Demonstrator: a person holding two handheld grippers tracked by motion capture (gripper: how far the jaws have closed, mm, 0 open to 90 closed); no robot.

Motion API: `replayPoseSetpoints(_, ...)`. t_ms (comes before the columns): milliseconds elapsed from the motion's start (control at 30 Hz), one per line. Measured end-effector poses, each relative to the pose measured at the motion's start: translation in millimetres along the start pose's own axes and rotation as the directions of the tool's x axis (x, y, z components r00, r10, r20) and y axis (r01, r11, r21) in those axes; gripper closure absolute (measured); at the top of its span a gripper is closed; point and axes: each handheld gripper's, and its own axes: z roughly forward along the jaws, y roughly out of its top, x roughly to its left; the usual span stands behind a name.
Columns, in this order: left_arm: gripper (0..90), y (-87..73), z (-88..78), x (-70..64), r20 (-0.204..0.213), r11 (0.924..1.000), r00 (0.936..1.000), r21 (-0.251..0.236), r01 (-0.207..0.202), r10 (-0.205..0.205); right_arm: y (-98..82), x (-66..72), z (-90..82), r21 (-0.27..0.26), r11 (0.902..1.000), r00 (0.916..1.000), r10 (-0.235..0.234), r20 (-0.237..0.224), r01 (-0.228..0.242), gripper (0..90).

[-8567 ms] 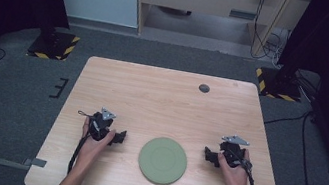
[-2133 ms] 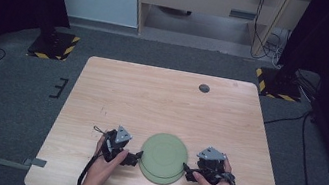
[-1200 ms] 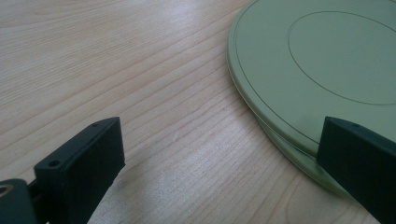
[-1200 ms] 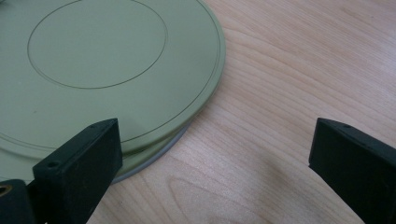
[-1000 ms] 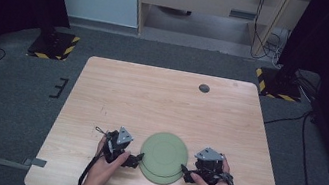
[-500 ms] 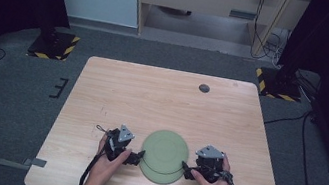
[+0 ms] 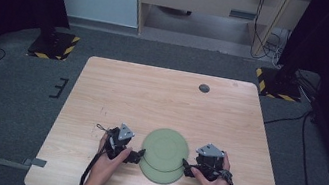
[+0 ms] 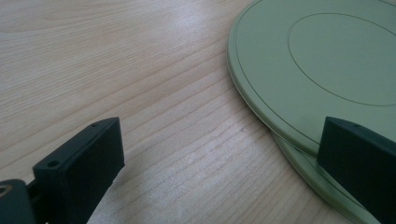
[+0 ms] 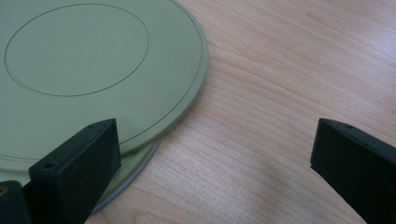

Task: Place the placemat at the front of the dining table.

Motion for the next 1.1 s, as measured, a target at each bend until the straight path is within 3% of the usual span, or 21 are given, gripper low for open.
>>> replayPoseSetpoints(333, 1.2, -0.2, -1.9, -2.0, -0.009, 1.0000, 0.9999, -0.004, -0.006, 0.006, -1.1, 3.2, -3.5, 0.003, 0.9998, 0.9998, -0.019, 0.006, 0.019, 5.0)
replayPoseSetpoints(567, 1.5, -0.7, -5.5, -3.4, -0.011, 0.9999, 0.9999, -0.010, -0.010, 0.010, -3.3, 3.4, -10.0, 0.001, 0.9997, 0.9994, -0.026, -0.025, 0.026, 5.7)
replayPoseSetpoints(1100, 0.0, 0.2, -2.1, -5.1, 0.000, 0.9999, 0.9999, -0.006, -0.011, 0.011, -2.2, 6.9, -4.2, 0.005, 0.9995, 0.9994, -0.032, -0.015, 0.032, 4.4)
